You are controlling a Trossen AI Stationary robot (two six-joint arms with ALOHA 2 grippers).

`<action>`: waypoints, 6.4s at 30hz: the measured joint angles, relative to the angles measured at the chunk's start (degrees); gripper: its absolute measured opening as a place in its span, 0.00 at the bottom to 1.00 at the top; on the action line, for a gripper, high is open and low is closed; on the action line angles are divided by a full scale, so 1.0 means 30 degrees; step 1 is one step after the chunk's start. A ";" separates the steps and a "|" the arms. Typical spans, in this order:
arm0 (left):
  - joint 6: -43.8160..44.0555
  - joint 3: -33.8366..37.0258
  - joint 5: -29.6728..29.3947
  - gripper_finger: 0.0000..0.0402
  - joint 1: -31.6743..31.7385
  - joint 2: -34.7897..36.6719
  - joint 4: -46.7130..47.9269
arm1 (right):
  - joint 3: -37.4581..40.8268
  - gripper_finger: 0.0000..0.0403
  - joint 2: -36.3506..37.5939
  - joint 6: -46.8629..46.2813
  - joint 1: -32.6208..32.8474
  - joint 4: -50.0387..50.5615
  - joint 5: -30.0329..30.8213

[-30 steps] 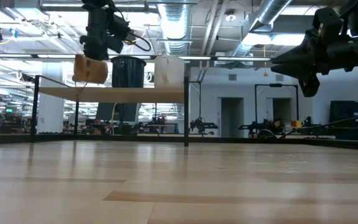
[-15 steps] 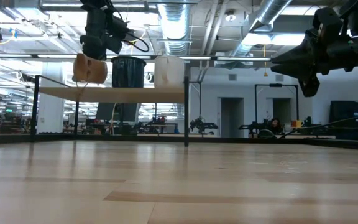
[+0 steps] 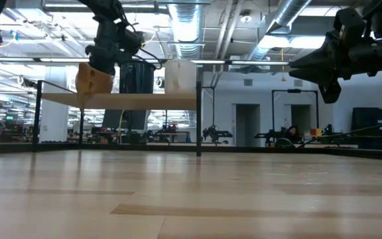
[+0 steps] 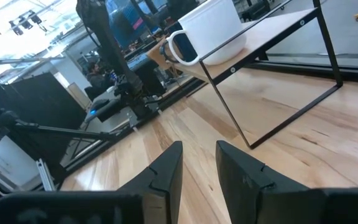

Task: Stack small to large cups/mugs on shelf
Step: Put the brown mug on the shelf

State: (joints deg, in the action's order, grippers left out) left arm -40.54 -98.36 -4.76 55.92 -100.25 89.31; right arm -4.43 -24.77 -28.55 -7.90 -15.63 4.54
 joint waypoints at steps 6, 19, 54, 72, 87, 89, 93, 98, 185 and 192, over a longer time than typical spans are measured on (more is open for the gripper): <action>0.0011 0.0036 -0.0058 0.07 0.0007 0.0000 -0.0126 | 0.0000 0.29 0.0000 0.0002 -0.0002 0.0047 -0.0001; 0.0339 0.0108 -0.0976 0.16 0.0022 -0.0080 -0.0670 | 0.0000 0.29 0.0000 0.0004 -0.0002 0.0047 -0.0007; 0.0666 0.0094 -0.1599 0.14 0.0007 -0.0051 -0.1096 | 0.0004 0.29 0.0000 -0.0001 -0.0002 0.0055 -0.0007; 0.0608 0.0087 -0.1665 0.17 -0.0146 -0.0051 -0.1104 | 0.0005 0.29 0.0000 0.0004 -0.0002 0.0062 -0.0005; 0.0615 0.0087 -0.1650 0.17 -0.0186 -0.0051 -0.1111 | 0.0007 0.29 0.0000 0.0004 -0.0002 0.0062 0.0000; 0.0615 0.0087 -0.1650 0.17 -0.0278 -0.0051 -0.1111 | 0.0007 0.29 0.0000 0.0004 -0.0002 0.0062 0.0000; 0.0584 0.0087 -0.1650 0.17 -0.0549 -0.0051 -0.1179 | 0.0004 0.29 0.0000 0.0004 -0.0009 0.0062 0.0000; 0.0393 0.0079 -0.1688 0.17 -0.0710 -0.0051 -0.1300 | 0.0007 0.29 -0.0002 0.0004 -0.0003 0.0062 0.0000; 0.0077 0.0079 -0.3231 0.52 -0.0867 -0.0044 -0.1722 | 0.0007 0.29 0.0000 -0.0004 -0.0003 0.0062 0.0000; 0.0178 0.0079 -0.3180 0.52 -0.0867 -0.0044 -0.1728 | 0.0007 0.29 0.0000 -0.0004 -0.0009 0.0062 0.0000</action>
State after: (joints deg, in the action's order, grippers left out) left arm -40.01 -98.13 -14.30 53.32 -100.38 84.12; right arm -4.40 -24.77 -28.56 -7.92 -15.44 4.54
